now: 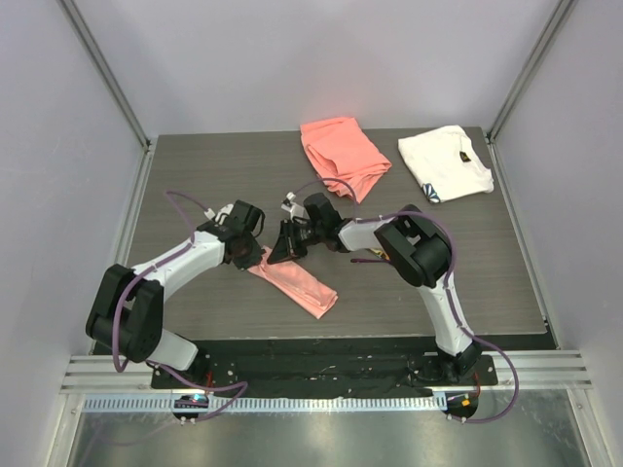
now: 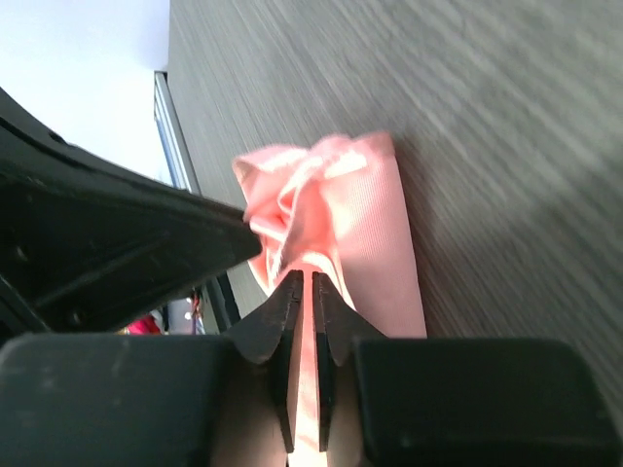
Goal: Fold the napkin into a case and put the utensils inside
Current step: Stuff the top corner of the smaller-rectangle-folded napkin into the folded napkin.
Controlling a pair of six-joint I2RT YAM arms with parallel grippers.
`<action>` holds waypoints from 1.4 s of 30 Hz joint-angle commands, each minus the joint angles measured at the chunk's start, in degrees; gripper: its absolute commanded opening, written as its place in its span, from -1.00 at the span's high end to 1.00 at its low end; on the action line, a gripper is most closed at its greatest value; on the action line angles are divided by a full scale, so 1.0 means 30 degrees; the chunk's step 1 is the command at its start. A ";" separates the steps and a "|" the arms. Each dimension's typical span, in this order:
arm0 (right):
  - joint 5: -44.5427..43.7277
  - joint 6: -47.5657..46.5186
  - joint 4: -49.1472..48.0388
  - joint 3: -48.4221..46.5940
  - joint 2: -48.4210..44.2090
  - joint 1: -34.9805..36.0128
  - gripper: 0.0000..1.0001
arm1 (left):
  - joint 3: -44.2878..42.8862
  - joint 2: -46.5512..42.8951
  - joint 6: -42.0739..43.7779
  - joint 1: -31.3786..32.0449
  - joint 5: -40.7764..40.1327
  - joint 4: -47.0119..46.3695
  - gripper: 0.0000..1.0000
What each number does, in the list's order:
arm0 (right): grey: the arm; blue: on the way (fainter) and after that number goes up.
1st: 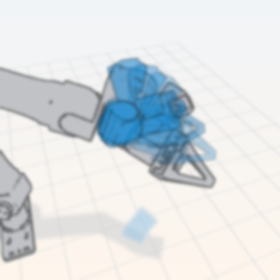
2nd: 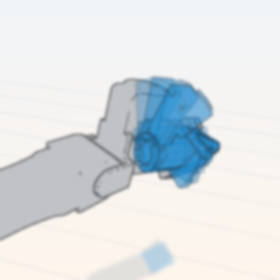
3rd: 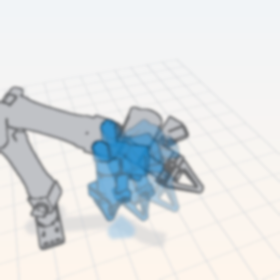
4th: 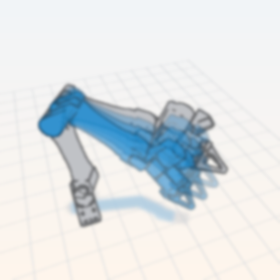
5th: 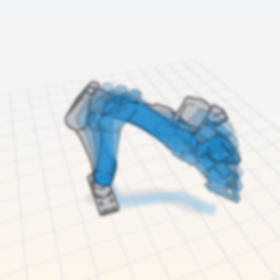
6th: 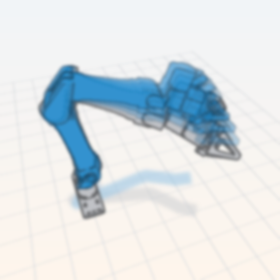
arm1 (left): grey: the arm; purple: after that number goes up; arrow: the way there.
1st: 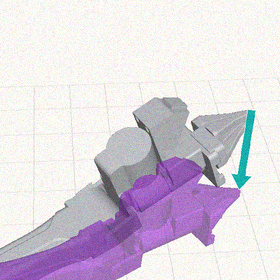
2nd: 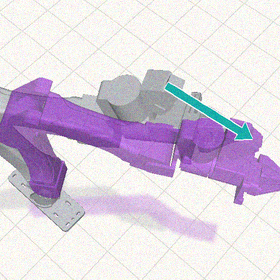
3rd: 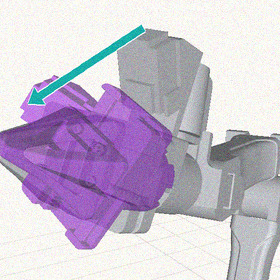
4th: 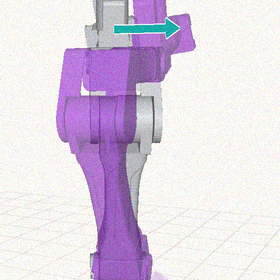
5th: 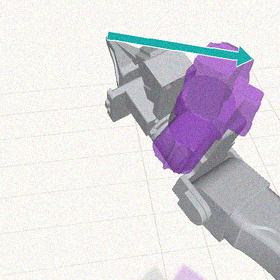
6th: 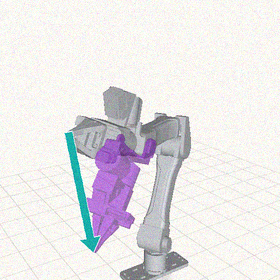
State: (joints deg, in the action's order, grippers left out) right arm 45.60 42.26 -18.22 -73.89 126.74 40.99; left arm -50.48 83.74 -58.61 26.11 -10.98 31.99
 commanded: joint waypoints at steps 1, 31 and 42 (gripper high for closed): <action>-0.0142 -0.0083 -0.0606 -0.0889 0.0117 -0.0071 0.73 | 0.0039 -0.0698 -0.0269 -0.0089 -0.0470 -0.0175 1.00; 0.0384 0.1177 -0.1574 -0.2822 0.2285 0.0838 0.95 | -0.0282 -0.1106 0.0288 -0.0002 -0.1697 0.0496 0.39; 0.0560 0.1118 -0.1369 -0.3027 0.2433 0.0808 0.97 | 0.0504 -0.3833 0.0523 -0.1727 -0.0824 0.1382 0.82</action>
State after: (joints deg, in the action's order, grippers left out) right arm 46.65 46.06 -21.08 -81.36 134.52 43.48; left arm -50.43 75.20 -57.67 23.83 -14.37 36.27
